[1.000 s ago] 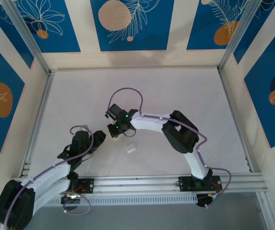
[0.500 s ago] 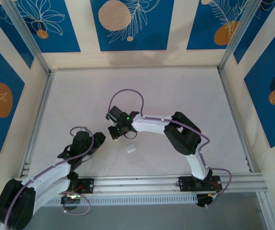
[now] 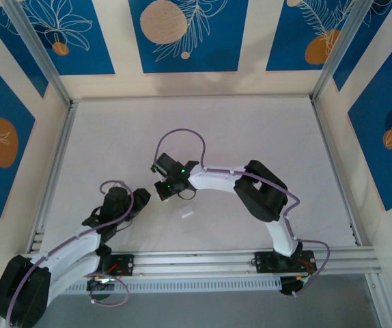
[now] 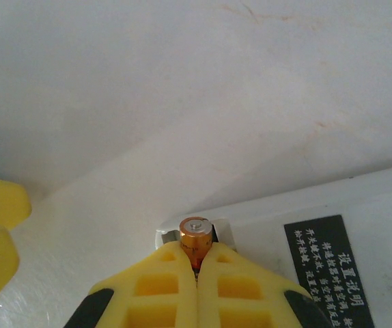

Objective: Load the batteries into the remote control

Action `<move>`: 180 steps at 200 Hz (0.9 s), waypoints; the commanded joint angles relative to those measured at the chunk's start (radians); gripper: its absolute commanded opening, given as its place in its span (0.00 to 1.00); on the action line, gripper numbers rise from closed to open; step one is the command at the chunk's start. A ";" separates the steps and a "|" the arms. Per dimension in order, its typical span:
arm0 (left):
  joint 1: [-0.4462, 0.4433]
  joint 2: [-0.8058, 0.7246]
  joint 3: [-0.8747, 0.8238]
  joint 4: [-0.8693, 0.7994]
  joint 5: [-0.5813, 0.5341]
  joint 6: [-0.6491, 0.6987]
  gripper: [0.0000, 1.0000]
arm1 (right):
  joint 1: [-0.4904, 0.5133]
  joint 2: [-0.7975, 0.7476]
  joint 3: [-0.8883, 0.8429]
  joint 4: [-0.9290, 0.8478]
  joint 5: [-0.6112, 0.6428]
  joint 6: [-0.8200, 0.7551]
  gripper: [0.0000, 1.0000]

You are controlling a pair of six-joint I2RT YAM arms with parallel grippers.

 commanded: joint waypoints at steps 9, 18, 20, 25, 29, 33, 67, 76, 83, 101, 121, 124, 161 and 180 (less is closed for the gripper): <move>0.011 0.004 0.005 -0.005 -0.011 0.025 0.55 | 0.020 -0.026 -0.033 0.013 -0.006 -0.025 0.00; 0.011 0.003 0.005 -0.005 -0.011 0.025 0.55 | 0.020 -0.025 -0.036 0.013 -0.005 -0.026 0.00; 0.011 0.003 0.005 -0.004 -0.011 0.025 0.55 | 0.020 -0.026 -0.036 0.012 -0.004 -0.027 0.00; 0.013 0.003 0.005 -0.006 -0.011 0.027 0.54 | 0.020 -0.025 -0.036 0.011 -0.005 -0.027 0.00; 0.013 0.003 0.005 -0.006 -0.011 0.025 0.55 | 0.020 -0.024 -0.036 0.011 -0.004 -0.028 0.01; 0.013 0.003 0.006 -0.006 -0.011 0.025 0.55 | 0.020 -0.023 -0.036 0.010 -0.003 -0.028 0.01; 0.013 0.003 0.004 -0.006 -0.011 0.025 0.55 | 0.024 -0.020 -0.033 0.004 -0.004 -0.037 0.07; 0.013 0.003 0.004 -0.007 -0.011 0.025 0.55 | 0.025 -0.020 -0.031 0.003 -0.003 -0.040 0.09; 0.013 0.003 0.004 -0.007 -0.010 0.025 0.55 | 0.026 -0.020 -0.033 0.003 -0.003 -0.040 0.12; 0.014 0.000 0.004 -0.009 -0.010 0.025 0.55 | 0.028 -0.019 -0.031 0.000 -0.002 -0.044 0.15; 0.016 -0.009 0.004 -0.015 -0.011 0.026 0.56 | 0.030 -0.016 -0.025 -0.004 -0.003 -0.047 0.17; 0.016 -0.011 0.005 -0.017 -0.011 0.026 0.56 | 0.029 -0.016 -0.025 -0.004 -0.002 -0.046 0.17; 0.023 -0.036 0.005 -0.040 -0.011 0.034 0.57 | 0.030 -0.014 -0.020 -0.004 -0.006 -0.045 0.23; 0.026 -0.043 0.005 -0.049 -0.011 0.037 0.58 | 0.030 -0.013 -0.017 -0.007 -0.008 -0.047 0.26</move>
